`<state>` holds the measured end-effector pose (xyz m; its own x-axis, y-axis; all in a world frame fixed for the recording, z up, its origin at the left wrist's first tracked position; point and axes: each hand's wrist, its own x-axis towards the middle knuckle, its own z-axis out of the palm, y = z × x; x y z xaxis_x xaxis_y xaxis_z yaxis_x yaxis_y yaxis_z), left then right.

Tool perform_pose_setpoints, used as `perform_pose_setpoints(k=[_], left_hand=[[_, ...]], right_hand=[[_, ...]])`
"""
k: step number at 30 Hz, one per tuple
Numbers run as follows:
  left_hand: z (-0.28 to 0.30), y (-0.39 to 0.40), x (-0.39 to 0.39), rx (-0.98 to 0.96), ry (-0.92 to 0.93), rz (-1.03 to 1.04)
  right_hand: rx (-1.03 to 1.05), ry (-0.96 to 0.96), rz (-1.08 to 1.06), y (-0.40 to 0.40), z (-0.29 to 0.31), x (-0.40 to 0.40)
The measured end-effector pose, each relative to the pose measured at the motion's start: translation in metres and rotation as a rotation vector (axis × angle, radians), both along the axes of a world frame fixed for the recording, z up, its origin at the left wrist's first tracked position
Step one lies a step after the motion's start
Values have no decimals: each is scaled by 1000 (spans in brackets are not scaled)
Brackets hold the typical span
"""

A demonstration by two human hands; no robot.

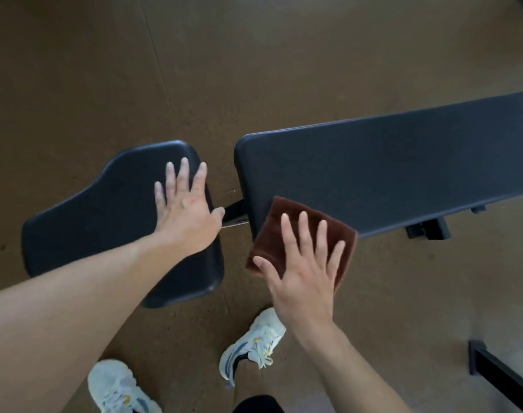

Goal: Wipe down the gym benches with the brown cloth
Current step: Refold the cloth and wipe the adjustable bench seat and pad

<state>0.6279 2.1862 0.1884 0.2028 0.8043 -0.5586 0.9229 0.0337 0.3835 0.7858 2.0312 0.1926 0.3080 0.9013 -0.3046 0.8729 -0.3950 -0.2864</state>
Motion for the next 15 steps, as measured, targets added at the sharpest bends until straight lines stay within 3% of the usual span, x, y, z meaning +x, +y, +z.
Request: perform_pose_setpoints(k=[2,6,11,15], left_hand=[[-17,3,5,-63,100,-30],[-36,-4,6,-43,172,-129],[-34,0,7,-79,203,-148],[-30,0,6,-113,195,-154]], right_hand=[[-98,-53,111,23,-34,14],[-13,-114,231,72,-56,25],[13,-104,400,198,-60,32],[86,-75,452,158,-56,34]])
